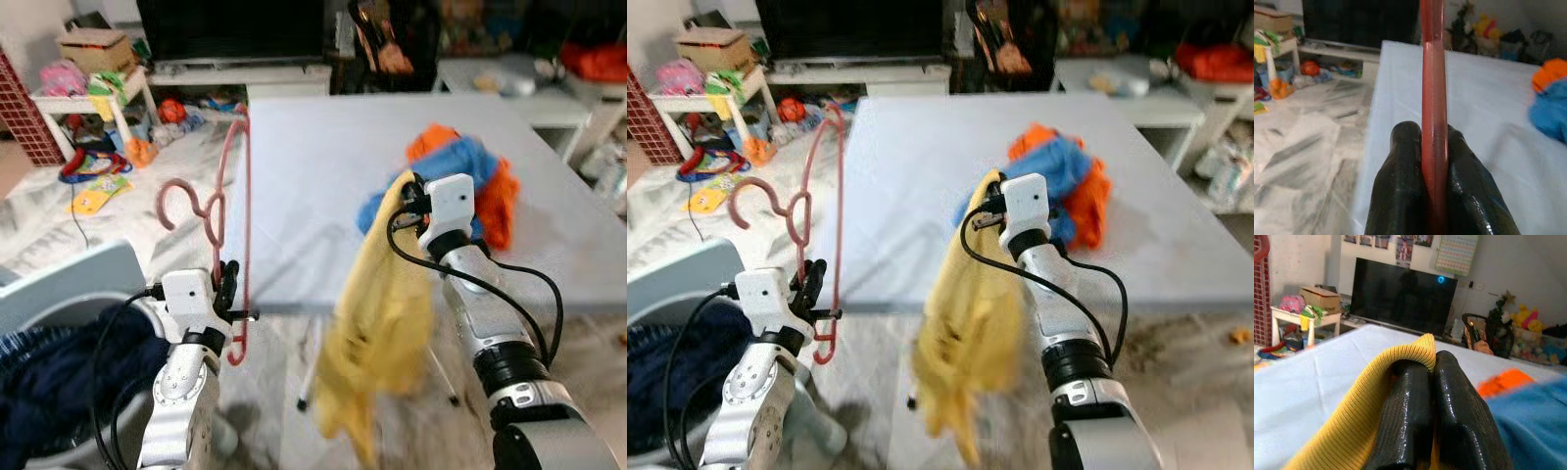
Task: Hang hanger
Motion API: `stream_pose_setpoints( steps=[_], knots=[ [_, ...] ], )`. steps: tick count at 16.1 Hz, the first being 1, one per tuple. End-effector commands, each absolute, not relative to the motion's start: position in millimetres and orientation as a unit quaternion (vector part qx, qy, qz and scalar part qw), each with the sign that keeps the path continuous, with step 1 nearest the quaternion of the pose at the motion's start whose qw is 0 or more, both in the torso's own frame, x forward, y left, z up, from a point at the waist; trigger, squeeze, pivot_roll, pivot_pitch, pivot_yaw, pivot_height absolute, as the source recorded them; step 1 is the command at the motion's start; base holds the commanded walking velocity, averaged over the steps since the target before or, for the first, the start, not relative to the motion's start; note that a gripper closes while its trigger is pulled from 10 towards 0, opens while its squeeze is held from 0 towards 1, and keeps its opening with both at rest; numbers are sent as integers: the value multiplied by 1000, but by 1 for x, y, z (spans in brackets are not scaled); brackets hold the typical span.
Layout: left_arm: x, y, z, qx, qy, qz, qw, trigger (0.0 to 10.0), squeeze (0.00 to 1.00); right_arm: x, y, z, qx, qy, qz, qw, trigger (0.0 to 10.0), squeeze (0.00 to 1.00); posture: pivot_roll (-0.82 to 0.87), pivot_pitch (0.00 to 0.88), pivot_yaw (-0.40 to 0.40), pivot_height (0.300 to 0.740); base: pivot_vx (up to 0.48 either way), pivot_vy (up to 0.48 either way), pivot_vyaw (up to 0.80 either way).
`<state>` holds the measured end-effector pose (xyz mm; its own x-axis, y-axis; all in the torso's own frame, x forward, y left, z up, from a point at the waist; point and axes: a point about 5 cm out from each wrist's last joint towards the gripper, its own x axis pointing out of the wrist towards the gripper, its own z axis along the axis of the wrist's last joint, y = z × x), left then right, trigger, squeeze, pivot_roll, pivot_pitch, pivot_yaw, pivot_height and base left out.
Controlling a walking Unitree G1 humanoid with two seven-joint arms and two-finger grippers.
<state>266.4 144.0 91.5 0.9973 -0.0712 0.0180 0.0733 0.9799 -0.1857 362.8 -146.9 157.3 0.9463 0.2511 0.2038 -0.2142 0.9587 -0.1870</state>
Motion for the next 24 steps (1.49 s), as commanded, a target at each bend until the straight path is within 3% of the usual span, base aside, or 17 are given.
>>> stream_pose_setpoints(
  steps=[1,7,11,16,17,18,21,24],
  knots=[
    [266,151,84,-78,24,-24,996,10000,0,366,-140,172,-74,-142,117,980,10000,0,7,0,3,740,0,0,0],
    [265,147,80,-35,39,-35,998,10000,0,370,-142,173,-62,-138,94,984,10000,0,18,0,2,740,0,0,0],
    [268,148,84,-25,31,-29,999,10000,0,396,-139,212,0,-146,71,987,10000,0,24,0,1,740,0,0,0],
    [272,146,87,-24,21,-18,999,10000,0,421,-118,283,80,-159,70,981,10000,0,40,0,-28,740,0,0,0],
    [274,145,89,-32,12,-15,999,10000,0,422,-114,324,104,-197,70,972,10000,0,50,0,-39,740,0,0,0],
    [275,142,91,-38,6,-17,999,10000,0,420,-119,364,133,-239,63,960,10000,0,55,0,-44,740,0,0,0],
    [275,140,94,-39,-3,-17,999,10000,0,411,-136,410,188,-292,47,936,10000,0,69,0,-62,740,0,0,0],
    [276,146,99,-33,-23,13,999,10000,0,400,-146,441,181,-349,30,919,10000,0,79,0,-85,740,0,0,0]
  ],
)
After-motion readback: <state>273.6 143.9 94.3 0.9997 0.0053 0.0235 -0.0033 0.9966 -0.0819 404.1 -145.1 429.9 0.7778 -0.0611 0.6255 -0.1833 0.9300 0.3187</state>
